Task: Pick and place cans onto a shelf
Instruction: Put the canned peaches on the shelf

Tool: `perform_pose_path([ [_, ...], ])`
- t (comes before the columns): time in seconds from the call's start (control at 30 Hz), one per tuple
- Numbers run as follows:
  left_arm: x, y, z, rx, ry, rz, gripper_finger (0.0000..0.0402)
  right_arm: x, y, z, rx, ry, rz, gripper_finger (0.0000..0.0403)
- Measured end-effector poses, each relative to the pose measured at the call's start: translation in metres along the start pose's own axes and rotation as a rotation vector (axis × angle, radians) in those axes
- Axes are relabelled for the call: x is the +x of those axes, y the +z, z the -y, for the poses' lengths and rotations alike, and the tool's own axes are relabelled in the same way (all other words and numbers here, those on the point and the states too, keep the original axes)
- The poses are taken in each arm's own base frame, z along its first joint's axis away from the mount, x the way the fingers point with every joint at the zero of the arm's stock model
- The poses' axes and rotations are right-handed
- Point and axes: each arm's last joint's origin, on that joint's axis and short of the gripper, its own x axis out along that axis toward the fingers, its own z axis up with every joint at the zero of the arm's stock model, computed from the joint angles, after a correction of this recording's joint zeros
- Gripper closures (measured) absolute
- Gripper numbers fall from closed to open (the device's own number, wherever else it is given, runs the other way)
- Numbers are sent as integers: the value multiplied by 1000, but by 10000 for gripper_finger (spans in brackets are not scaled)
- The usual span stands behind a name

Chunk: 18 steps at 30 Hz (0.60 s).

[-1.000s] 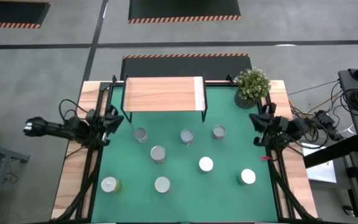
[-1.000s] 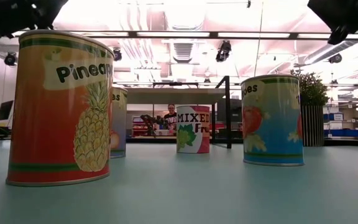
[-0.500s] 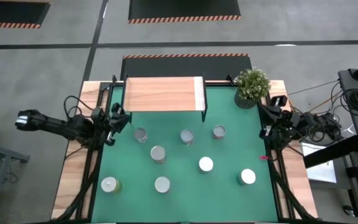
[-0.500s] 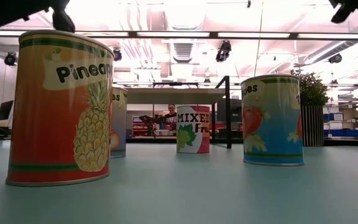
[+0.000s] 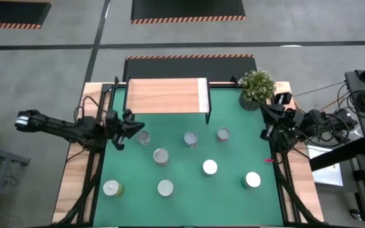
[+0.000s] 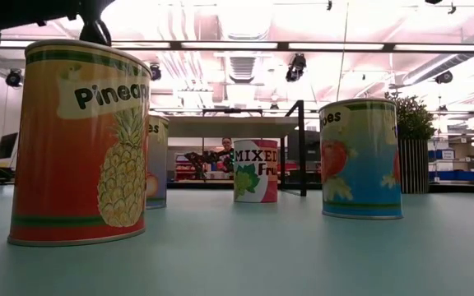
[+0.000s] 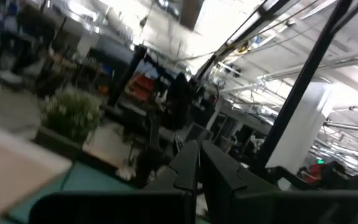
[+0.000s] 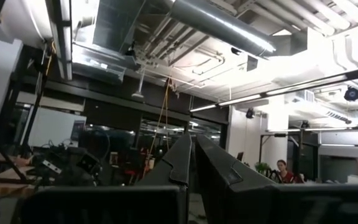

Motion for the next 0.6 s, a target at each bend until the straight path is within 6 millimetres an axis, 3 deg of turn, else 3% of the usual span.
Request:
perform_pose_path([
  [0.3, 11, -25, -6, -114, 92, -167, 402, 9, 3, -4, -49, 8, -14, 390],
  [0.47, 32, -32, 6, -132, 103, -257, 402, 10, 3, -4, -76, 9, -15, 390],
  [0.6, 51, -33, 21, -113, 160, -437, 402, 10, 3, -4, -78, 8, -13, 390],
])
